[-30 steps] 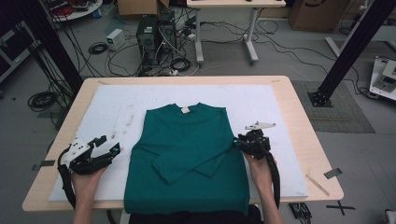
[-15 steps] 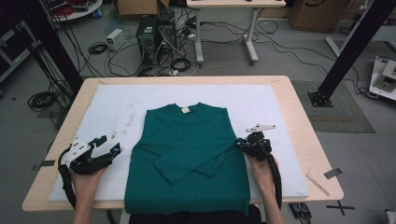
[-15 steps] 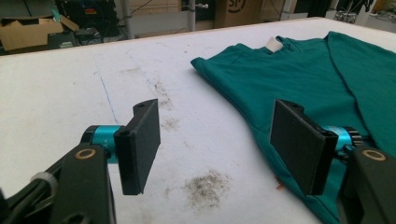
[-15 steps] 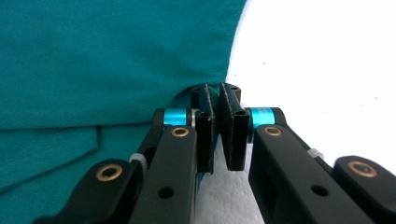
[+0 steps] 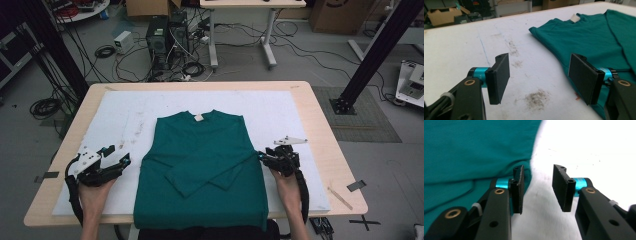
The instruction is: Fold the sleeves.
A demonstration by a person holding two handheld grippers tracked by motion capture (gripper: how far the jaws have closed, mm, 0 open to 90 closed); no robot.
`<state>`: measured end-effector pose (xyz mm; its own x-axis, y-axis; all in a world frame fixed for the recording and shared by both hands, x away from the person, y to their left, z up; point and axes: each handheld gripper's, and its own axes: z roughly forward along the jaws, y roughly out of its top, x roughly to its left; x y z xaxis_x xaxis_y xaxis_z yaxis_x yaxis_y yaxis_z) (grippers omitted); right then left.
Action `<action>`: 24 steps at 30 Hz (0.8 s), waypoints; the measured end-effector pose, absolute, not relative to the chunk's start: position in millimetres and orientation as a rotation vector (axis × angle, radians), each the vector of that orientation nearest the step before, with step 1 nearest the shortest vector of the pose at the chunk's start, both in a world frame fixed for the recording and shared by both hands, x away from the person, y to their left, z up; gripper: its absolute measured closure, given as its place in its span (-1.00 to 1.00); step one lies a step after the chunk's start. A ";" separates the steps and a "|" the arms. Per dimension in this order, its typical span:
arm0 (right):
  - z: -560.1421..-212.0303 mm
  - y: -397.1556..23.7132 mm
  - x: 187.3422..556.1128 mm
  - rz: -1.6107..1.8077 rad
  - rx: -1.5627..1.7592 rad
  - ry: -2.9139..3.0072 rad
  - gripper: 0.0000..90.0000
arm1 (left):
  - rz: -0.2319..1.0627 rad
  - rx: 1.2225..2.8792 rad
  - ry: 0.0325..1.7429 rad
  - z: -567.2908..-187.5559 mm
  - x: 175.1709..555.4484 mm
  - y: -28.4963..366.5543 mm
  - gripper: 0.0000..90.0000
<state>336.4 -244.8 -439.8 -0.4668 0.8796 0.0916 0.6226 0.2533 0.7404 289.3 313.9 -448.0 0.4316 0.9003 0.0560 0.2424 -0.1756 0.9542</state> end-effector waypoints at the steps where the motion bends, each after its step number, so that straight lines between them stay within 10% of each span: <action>1: -438.4 -247.0 332.9 1.070 1.359 2.193 0.30 | 0.823 1.671 0.997 -446.7 288.3 312.7 -0.25; 8: -427.1 -257.7 305.0 1.139 1.256 2.219 -0.30 | 0.768 1.655 0.969 -430.7 274.1 307.3 -0.25; 24: -425.7 -291.3 261.6 1.251 1.234 2.210 -0.40 | 0.610 1.845 0.956 -412.2 256.6 287.0 -0.22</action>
